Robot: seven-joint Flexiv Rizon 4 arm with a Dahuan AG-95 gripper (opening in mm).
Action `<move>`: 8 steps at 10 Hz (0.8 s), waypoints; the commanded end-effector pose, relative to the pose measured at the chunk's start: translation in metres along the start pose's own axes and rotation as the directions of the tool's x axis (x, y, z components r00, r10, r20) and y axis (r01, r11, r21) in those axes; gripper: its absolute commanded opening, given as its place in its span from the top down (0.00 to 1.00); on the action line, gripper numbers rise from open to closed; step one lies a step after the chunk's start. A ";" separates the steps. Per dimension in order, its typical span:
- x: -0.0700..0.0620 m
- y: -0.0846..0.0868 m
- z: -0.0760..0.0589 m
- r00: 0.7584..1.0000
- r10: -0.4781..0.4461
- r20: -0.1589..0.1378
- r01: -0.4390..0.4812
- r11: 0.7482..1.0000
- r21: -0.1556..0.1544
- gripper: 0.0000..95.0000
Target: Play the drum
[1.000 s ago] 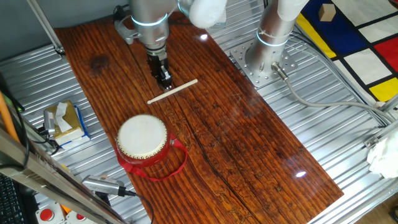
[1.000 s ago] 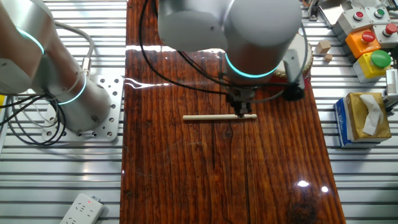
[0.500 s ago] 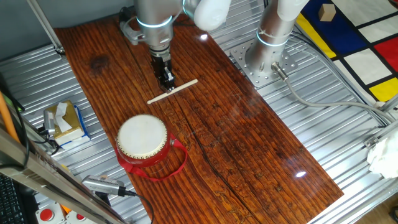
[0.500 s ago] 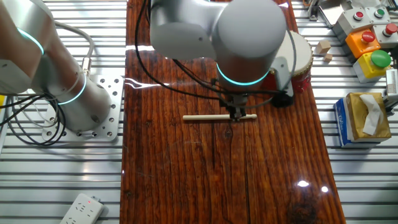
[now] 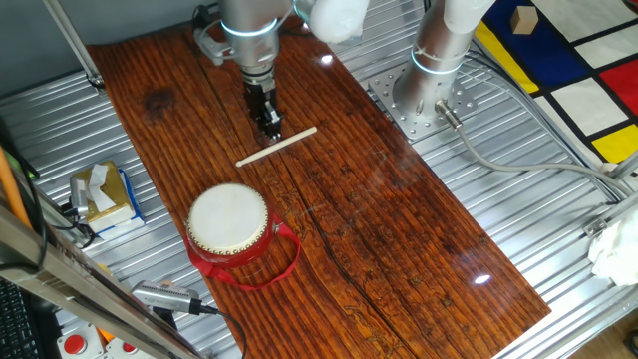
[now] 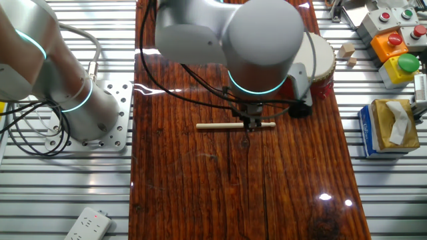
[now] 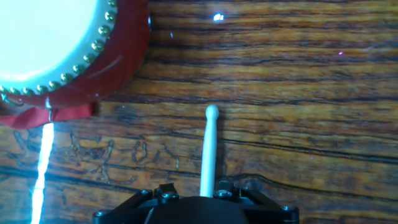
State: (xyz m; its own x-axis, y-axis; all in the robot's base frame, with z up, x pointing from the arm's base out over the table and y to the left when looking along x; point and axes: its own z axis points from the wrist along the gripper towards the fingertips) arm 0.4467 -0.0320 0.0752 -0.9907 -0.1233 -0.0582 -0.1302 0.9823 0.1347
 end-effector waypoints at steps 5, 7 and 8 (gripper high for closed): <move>-0.001 -0.002 0.000 0.999 -0.048 0.002 0.048 0.999 0.010 0.80; -0.002 -0.002 0.001 0.999 -0.039 0.018 0.039 0.999 0.008 0.80; -0.002 -0.002 0.001 0.999 -0.035 0.021 0.035 0.999 0.014 0.80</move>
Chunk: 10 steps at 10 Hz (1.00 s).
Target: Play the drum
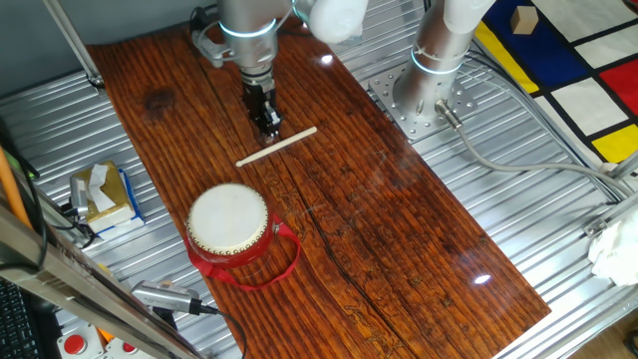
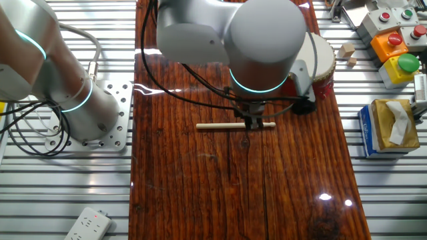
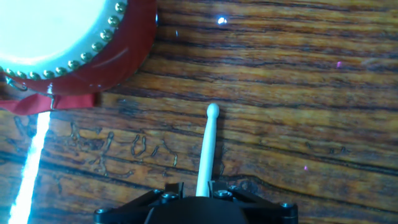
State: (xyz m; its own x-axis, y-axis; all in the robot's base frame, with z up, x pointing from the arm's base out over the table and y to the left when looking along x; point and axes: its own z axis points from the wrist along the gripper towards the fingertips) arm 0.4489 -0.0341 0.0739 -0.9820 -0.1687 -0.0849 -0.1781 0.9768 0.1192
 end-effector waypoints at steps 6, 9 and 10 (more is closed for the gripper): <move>0.000 0.001 0.000 0.999 0.053 -0.003 -0.052 0.997 0.054 0.80; 0.000 0.001 0.000 0.998 0.065 0.001 -0.065 0.997 0.051 0.80; 0.000 0.001 0.000 0.998 0.069 -0.012 -0.068 0.996 0.052 0.80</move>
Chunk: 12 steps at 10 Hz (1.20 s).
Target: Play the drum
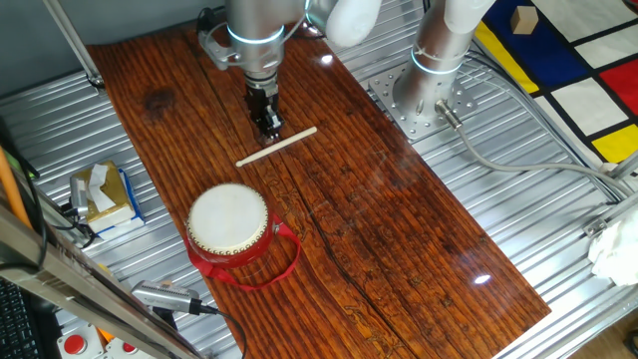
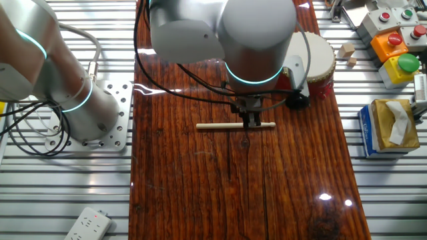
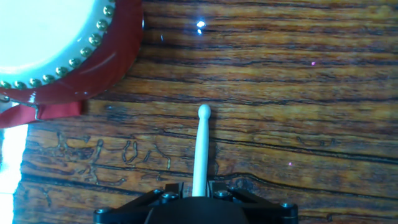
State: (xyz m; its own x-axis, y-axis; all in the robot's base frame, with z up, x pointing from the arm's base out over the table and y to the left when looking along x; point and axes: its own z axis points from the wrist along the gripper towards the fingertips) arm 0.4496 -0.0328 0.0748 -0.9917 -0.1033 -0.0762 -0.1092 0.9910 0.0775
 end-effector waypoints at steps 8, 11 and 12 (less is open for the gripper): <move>0.001 0.000 0.001 0.999 0.034 -0.035 -0.034 0.999 -0.016 0.60; 0.001 0.000 0.001 0.999 0.038 -0.035 -0.039 0.999 -0.020 0.60; 0.001 0.000 0.001 0.998 0.042 -0.040 -0.043 0.999 -0.022 0.60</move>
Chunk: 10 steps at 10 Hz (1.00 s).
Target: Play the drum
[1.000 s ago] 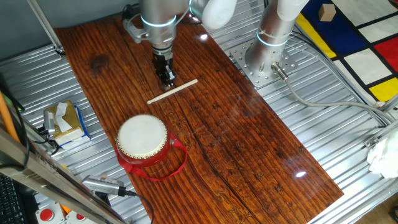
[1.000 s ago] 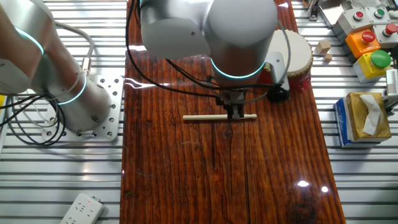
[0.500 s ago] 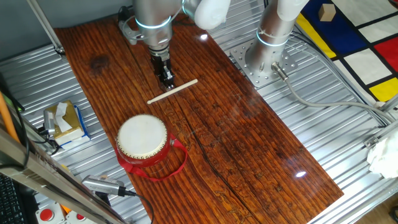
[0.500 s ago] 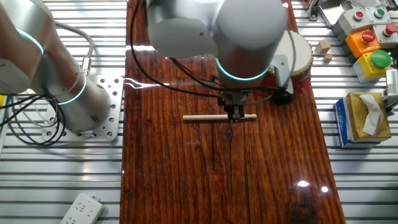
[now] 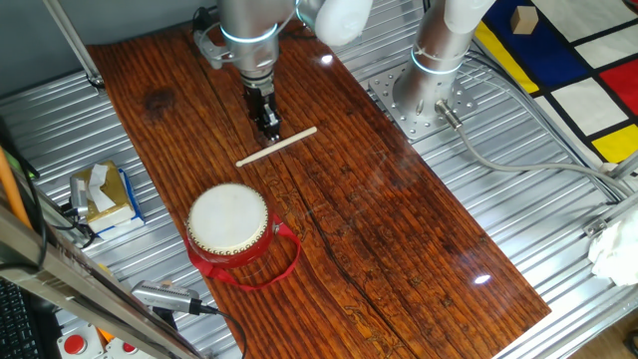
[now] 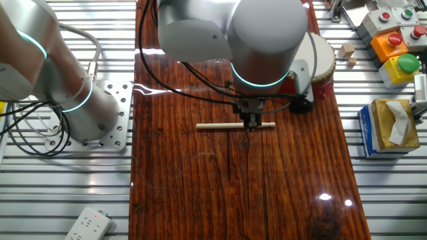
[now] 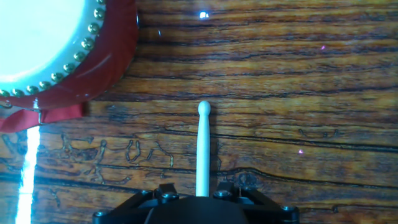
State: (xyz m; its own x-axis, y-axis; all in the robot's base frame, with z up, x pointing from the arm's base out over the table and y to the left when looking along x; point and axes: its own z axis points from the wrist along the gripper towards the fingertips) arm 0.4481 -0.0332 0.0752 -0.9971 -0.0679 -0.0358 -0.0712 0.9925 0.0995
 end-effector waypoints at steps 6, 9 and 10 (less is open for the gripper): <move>0.010 -0.007 0.033 1.000 -0.022 0.003 0.022 0.999 -0.027 0.60; 0.018 -0.013 0.038 0.999 -0.032 0.001 0.032 0.999 -0.039 0.60; 0.018 -0.013 0.038 0.999 -0.036 0.003 0.036 0.999 -0.037 0.60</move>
State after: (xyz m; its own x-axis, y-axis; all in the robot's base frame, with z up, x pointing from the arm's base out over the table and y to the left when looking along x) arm 0.4320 -0.0428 0.0367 -0.9936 -0.1045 -0.0437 -0.1096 0.9843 0.1381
